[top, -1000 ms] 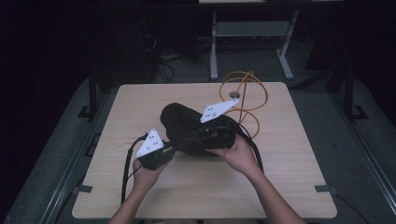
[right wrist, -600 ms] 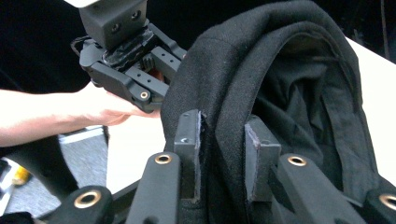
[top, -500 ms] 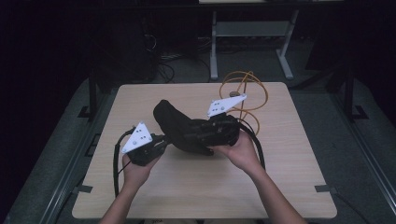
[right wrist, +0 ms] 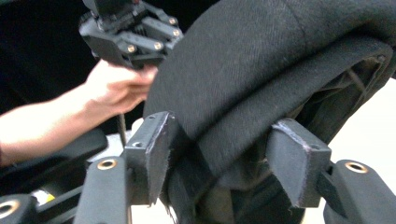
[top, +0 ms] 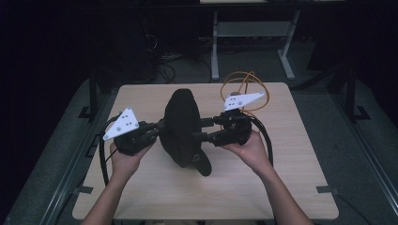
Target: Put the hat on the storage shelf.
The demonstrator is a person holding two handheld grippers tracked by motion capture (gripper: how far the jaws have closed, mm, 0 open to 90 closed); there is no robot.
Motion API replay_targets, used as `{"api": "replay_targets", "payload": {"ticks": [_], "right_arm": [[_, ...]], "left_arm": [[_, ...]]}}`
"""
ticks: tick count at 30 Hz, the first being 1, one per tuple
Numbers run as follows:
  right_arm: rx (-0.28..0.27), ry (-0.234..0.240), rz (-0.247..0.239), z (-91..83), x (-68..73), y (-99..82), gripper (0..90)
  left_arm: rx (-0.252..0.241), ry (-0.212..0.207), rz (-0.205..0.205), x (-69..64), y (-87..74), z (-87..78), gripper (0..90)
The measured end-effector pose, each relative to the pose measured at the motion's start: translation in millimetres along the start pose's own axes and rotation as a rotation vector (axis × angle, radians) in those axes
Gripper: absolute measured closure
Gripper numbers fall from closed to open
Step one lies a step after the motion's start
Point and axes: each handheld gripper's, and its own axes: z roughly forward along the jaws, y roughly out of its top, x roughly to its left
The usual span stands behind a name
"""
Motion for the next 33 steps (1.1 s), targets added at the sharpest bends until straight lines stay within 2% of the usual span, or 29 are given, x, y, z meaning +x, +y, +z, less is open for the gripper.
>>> {"api": "replay_targets", "payload": {"ticks": [5,12,17,23,24,27,31,33], "right_arm": [[0.036,-0.043,-0.019,-3.4,-0.1,-7.7,37.3],[0.07,-0.099,-0.014,-12.9,-3.3,-24.1,36.2],[0.104,-0.131,-0.023,-15.2,-7.1,-34.2,34.6],[0.121,-0.155,-0.015,-20.9,-12.3,-45.3,33.7],[0.119,-0.174,-0.017,-25.3,-14.7,-51.4,33.7],[0.129,-0.19,0.005,-32.4,-19.3,-61.3,33.5],[0.131,-0.207,0.028,-40.2,-23.0,-72.6,33.2],[0.143,-0.23,0.052,-48.6,-26.3,-85.3,32.6]], "left_arm": [[-0.004,-0.01,-0.035,3.2,-0.5,-1.7,88.0],[-0.011,-0.015,-0.048,7.3,7.2,-5.1,88.1],[-0.007,-0.011,-0.04,10.0,10.8,-6.8,88.1],[-0.002,-0.009,-0.064,17.3,12.3,-7.4,88.1],[0.007,-0.01,-0.071,19.5,12.7,-6.3,88.1],[0.028,-0.015,-0.076,22.2,14.0,-3.8,88.1],[0.032,-0.022,-0.079,24.5,15.9,-1.8,88.1],[0.036,-0.025,-0.083,26.7,17.9,-0.5,88.1]]}}
